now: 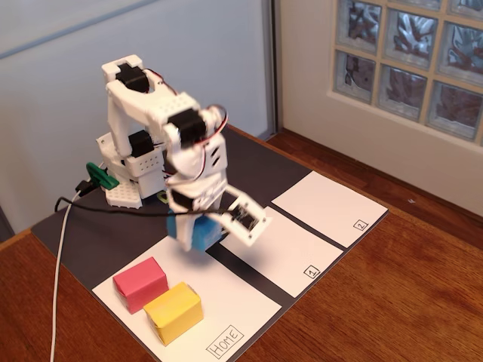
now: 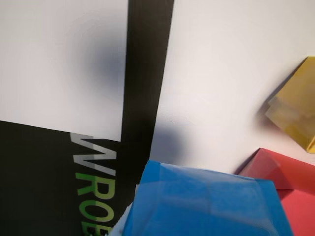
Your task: Move box blue to zone 1
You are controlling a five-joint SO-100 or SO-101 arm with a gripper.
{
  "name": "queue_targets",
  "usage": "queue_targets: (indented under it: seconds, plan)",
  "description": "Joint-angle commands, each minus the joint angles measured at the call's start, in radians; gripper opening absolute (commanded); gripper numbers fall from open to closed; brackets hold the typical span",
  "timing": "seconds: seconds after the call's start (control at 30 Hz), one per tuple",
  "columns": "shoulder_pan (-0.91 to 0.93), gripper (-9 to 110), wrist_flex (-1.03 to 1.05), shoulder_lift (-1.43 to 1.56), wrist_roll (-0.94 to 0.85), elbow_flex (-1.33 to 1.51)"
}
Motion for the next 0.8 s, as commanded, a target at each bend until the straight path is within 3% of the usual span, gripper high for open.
queue_targets:
  seconds: [0.0,0.47,0.77]
  plan:
    - [-0.06,0,0.021,0.071,0.055,-0.095]
    - [-0.345,0,-0.103,0.003,0.443,-0.126]
    - [-0.416,4,-0.193,-0.126,0.684,-0.146]
